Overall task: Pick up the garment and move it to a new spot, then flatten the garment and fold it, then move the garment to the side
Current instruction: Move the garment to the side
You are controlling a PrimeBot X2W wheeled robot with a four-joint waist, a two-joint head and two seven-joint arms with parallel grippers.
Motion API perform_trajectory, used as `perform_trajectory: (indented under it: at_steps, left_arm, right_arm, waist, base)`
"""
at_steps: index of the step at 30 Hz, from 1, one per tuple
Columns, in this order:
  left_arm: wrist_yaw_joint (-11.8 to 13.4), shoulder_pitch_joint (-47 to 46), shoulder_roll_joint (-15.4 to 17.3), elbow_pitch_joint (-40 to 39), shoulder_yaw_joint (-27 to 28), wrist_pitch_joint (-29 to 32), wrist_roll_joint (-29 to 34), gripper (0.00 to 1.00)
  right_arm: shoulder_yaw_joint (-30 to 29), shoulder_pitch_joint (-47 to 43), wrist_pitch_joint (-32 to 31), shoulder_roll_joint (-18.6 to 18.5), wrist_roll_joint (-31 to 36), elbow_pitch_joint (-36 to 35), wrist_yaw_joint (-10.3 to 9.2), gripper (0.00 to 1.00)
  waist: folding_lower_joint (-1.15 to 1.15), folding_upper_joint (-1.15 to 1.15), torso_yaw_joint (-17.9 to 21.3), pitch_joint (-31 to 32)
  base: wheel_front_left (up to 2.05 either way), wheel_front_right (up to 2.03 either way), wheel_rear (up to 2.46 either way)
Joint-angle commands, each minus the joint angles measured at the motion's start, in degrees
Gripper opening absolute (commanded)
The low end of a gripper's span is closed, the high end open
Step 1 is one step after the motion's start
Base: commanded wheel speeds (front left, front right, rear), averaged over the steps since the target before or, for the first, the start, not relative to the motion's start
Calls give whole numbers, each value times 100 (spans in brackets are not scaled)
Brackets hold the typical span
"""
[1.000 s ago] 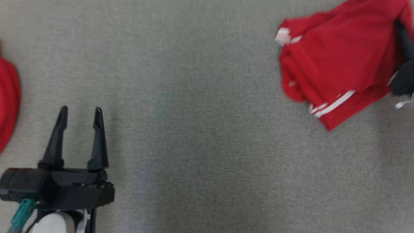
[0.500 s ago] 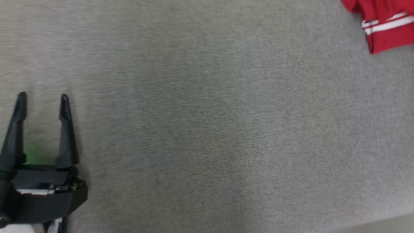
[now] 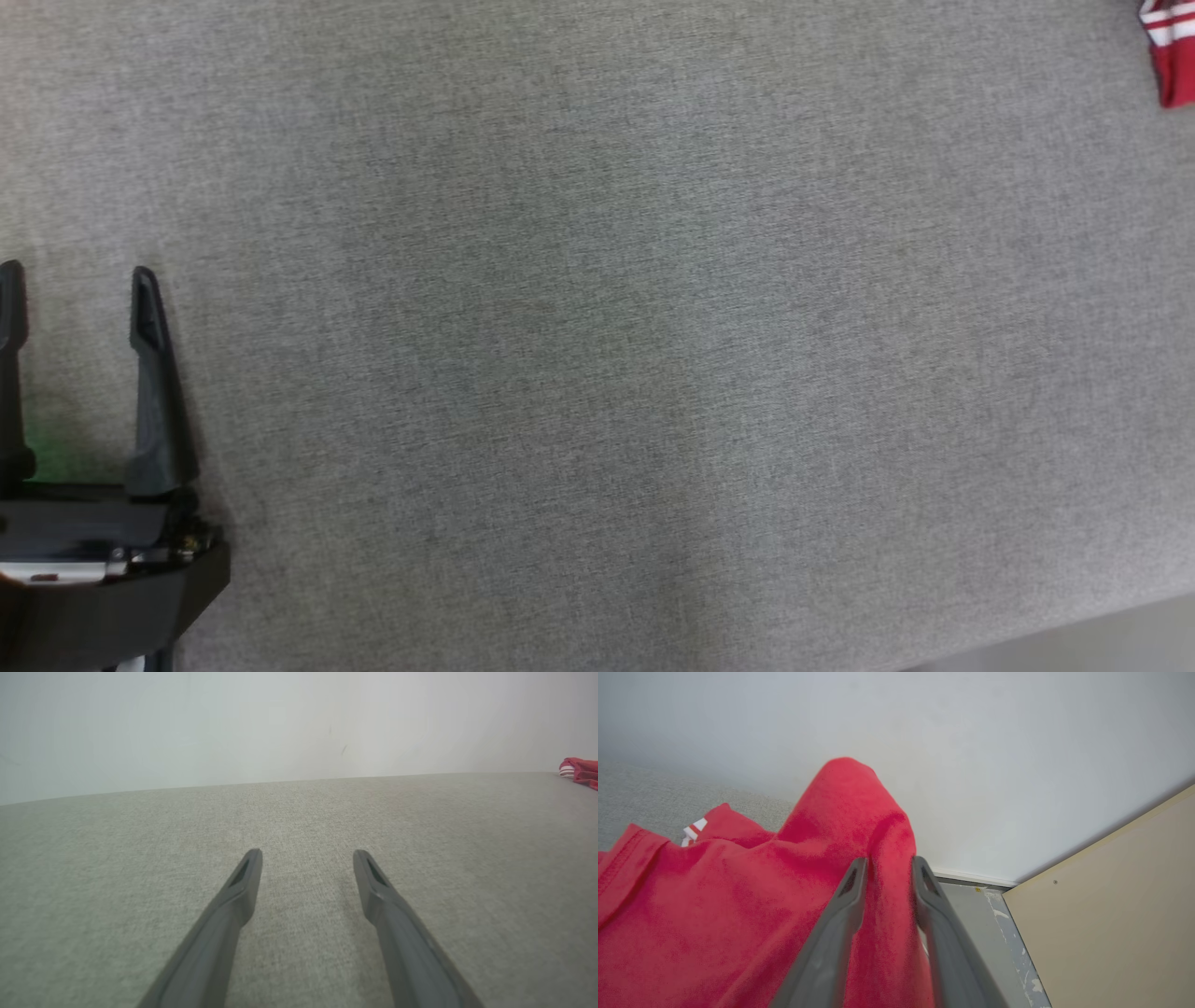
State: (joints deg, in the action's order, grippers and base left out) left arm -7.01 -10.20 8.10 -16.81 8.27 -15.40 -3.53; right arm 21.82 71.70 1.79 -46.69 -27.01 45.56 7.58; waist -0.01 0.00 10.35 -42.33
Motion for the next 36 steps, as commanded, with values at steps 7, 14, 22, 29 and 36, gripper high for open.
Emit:
perform_trajectory:
  at_steps: [7, 14, 22, 29, 36]
  left_arm:
    - [-14, -105, -195, 450, -247, 46, -126, 100]
    - [-10, 173, -292, 751, -162, 28, -219, 100]
    - [-14, 739, -374, 1168, -65, 25, -293, 100]
    - [16, 1086, -432, 1552, -80, 25, -267, 100]
    - [2, 1261, -451, 1886, -91, 25, -259, 100]
  right_arm:
    - [-29, 130, 616, 164, 488, 365, -14, 100]
    - [-152, -465, 1236, 718, 568, 317, -14, 100]
    - [-761, -2234, 1333, 1521, 755, -1139, -14, 100]
    - [-1509, -4073, 1333, 2320, 1010, -2312, -14, 100]
    - [-1850, -5592, 1302, 2969, 1180, -2987, -14, 100]
  waist:
    - [1, 0, -162, 284]
    - [1, 0, -449, 1321]
    - [1, 0, -840, 2736]
    - [1, 0, -1055, 3424]
    - [1, 0, -1190, 3884]
  base:
    - [0, 0, 0]
    - [0, 0, 0]
    - [0, 0, 0]
    - [0, 0, 0]
    - [0, 0, 0]
